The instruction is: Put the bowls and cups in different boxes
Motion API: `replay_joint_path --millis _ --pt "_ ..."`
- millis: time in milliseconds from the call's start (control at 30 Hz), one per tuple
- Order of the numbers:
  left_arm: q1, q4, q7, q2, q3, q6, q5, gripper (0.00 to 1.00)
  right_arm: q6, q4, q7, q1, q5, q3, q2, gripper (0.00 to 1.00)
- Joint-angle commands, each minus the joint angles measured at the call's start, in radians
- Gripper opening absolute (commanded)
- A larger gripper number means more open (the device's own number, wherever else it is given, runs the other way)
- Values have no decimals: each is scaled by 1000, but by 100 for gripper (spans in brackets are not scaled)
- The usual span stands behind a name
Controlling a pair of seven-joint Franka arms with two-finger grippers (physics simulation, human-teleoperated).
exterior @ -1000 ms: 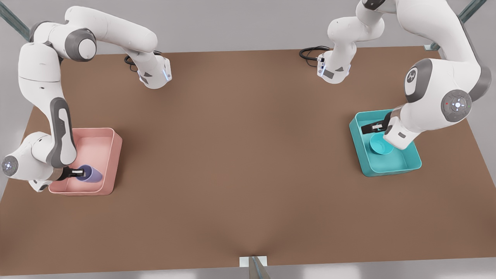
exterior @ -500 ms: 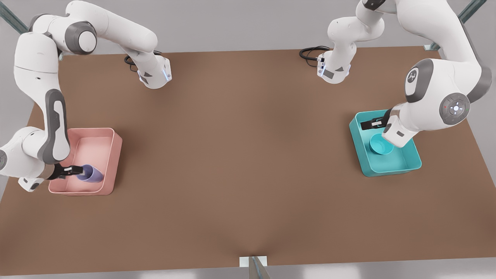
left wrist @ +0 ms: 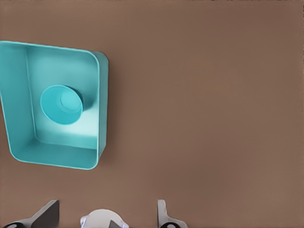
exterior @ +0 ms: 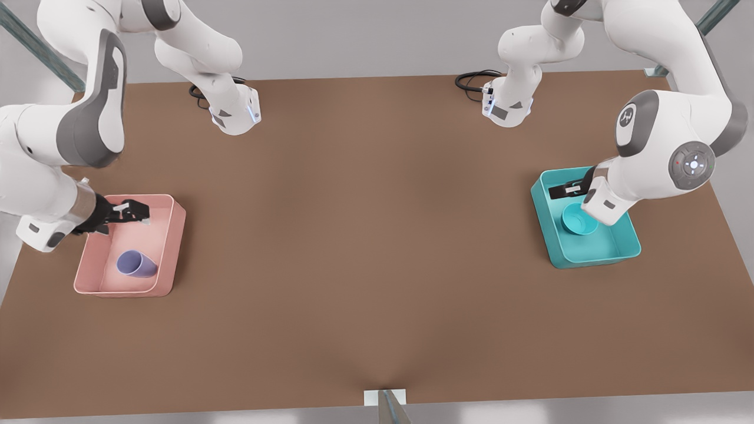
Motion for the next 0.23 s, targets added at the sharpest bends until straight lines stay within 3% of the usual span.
replay_joint_path --millis 0,100,200 --pt "0 0 -1 -1 0 20 3 100 -122 -50 322 -16 6 -1 -56 100" --pt "-6 0 -3 -1 -1 25 30 100 -47 -174 314 -30 12 -3 -145 100" --pt "-6 0 -3 -1 0 25 30 100 -51 -169 314 -31 14 -3 -145 100"
